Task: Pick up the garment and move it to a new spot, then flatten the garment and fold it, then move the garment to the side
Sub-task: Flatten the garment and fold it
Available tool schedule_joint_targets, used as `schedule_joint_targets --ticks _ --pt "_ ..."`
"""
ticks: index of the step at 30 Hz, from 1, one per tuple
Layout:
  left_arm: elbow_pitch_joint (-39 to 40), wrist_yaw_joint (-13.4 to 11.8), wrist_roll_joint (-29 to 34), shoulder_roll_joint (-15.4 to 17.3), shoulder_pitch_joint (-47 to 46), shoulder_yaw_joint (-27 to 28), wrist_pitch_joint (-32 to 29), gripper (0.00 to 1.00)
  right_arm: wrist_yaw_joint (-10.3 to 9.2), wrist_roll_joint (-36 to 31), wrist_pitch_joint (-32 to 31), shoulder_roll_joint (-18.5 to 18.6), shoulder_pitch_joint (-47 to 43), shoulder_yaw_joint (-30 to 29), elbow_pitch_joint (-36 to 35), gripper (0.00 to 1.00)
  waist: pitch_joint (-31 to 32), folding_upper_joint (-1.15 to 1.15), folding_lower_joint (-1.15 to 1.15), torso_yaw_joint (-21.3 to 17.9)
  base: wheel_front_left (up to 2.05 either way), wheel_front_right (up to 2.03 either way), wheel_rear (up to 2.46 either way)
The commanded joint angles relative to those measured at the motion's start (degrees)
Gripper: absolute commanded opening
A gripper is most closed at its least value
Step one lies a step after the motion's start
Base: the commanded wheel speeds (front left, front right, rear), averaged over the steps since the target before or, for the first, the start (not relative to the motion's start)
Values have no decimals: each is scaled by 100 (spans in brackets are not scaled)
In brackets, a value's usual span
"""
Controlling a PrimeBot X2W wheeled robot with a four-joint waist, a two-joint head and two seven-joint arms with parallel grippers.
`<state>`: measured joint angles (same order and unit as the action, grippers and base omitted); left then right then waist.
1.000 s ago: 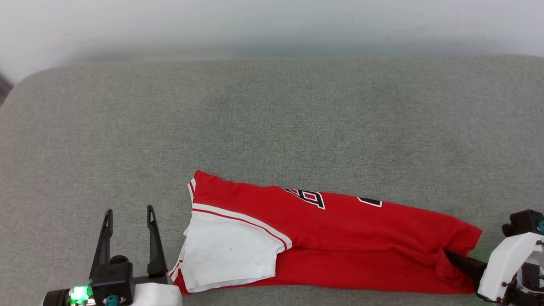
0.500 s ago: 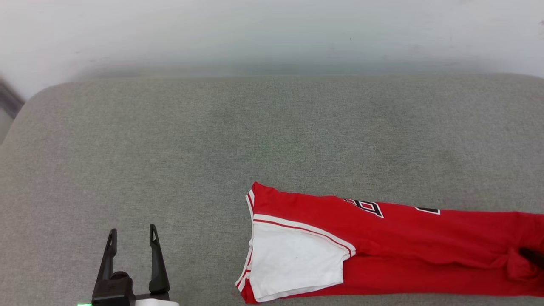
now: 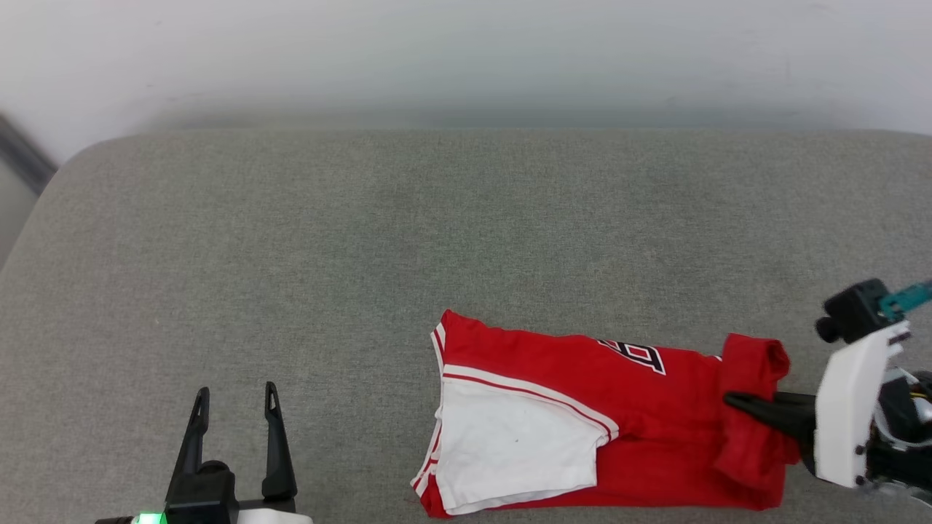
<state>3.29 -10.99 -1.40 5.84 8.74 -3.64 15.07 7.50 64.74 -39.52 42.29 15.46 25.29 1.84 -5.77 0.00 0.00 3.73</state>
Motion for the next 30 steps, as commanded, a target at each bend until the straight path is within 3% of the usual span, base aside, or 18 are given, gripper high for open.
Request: schedule_joint_targets --ticks 1,5,12,21,30 --pt "-19 30 28 -20 -110 -3 13 100 -2 -153 -172 -166 220 161 -105 0 -67 0 0 31 0 0 0" --pt "-46 75 57 -41 -218 -35 13 100 -2 -509 -465 -450 703 504 -184 0 -189 0 0 96 0 0 0" --pt "-66 117 70 -99 -469 -83 13 100 -2 -1085 -797 -1288 1822 1497 -9 0 -531 0 0 264 0 0 0" --pt "-134 144 65 -173 -703 -161 13 100 -2 -1509 -671 -2157 2842 2711 1265 0 -869 0 0 410 0 0 0" --pt "-202 151 58 -205 -774 -205 13 100 -3 -1452 -254 -2399 3069 3560 2342 0 -927 0 0 438 0 0 0"
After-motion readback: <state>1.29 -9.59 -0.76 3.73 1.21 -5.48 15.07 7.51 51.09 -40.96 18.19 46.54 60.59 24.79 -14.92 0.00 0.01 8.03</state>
